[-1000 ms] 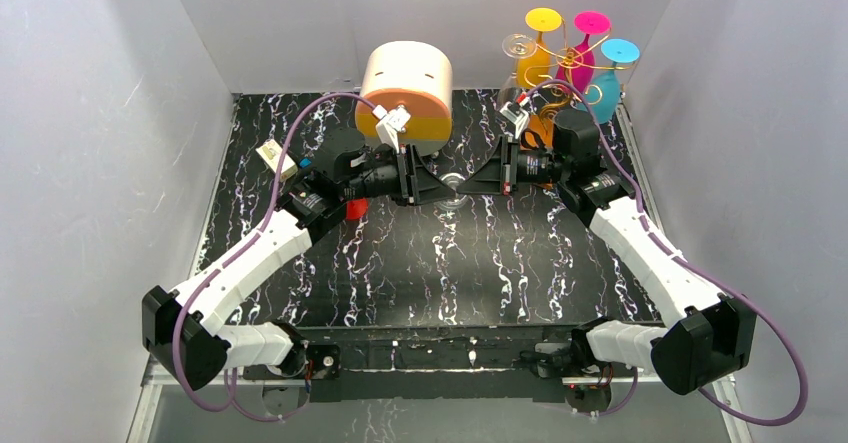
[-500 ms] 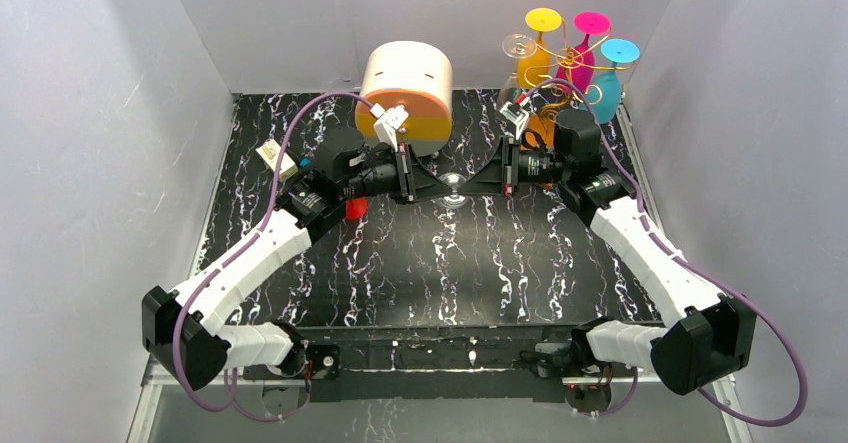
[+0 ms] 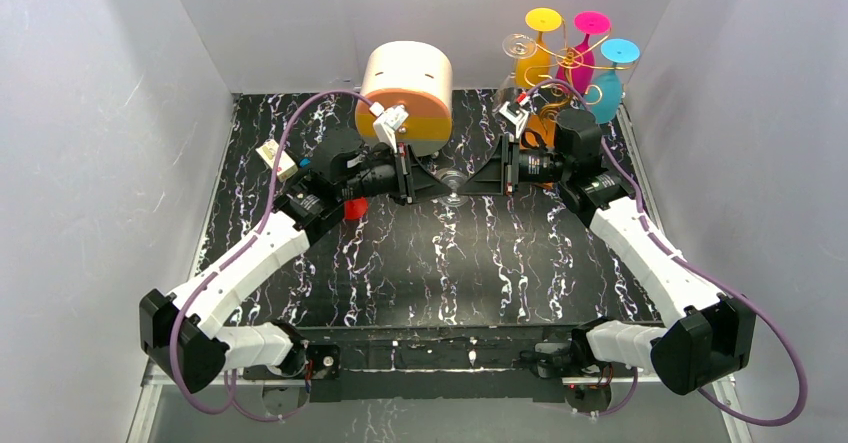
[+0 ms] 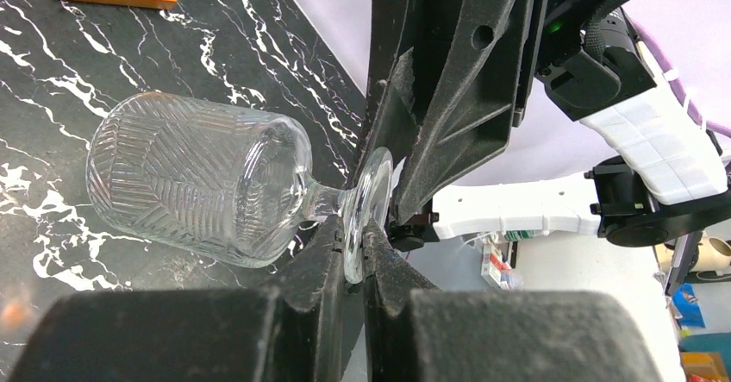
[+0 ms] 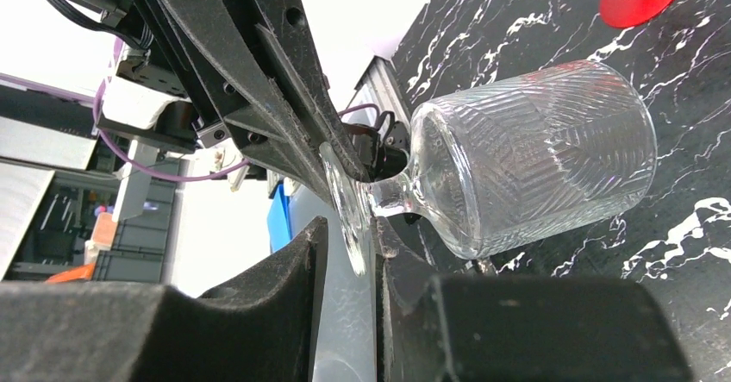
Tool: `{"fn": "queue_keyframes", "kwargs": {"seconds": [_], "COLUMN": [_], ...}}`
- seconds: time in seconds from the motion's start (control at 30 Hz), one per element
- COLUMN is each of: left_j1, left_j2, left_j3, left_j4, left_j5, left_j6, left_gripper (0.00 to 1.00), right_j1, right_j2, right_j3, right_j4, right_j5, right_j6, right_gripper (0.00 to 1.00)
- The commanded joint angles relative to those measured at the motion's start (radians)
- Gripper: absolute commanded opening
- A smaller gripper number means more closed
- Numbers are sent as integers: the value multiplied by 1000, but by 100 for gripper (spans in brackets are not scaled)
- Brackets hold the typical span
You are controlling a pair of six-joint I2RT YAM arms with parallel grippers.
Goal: Take the wine glass off the wine glass rack
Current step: Place the wine glass at the center of the board.
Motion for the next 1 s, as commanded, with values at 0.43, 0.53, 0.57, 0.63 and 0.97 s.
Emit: {"fn": "queue_keyframes", "kwargs": {"seconds": [0.43, 0.53, 0.57, 0.63, 0.97], "left_j1": [-8, -9, -8, -8, -9], "left_j2": [-56, -59, -61, -62, -79], "left_j3": [-18, -18, -17, -17, -16], "left_j4": [92, 90, 88, 84, 93], "left_j5": [-29, -34, -39, -43, -56], "left_j6": [15, 17, 20, 21, 29], "left_gripper": [0, 0, 0, 0, 0], "right_j1": [17, 17, 17, 18, 17], "right_j2": [0, 5, 5, 3, 3], "right_j3": [49, 85, 94, 103, 55], "right_j4": [-64, -121, -140, -158, -49], "right_j5": [-82, -68, -56, -39, -95], "right_j6": [-47, -74, -87, -95, -5], "right_gripper": [38, 38, 39, 39, 34]}}
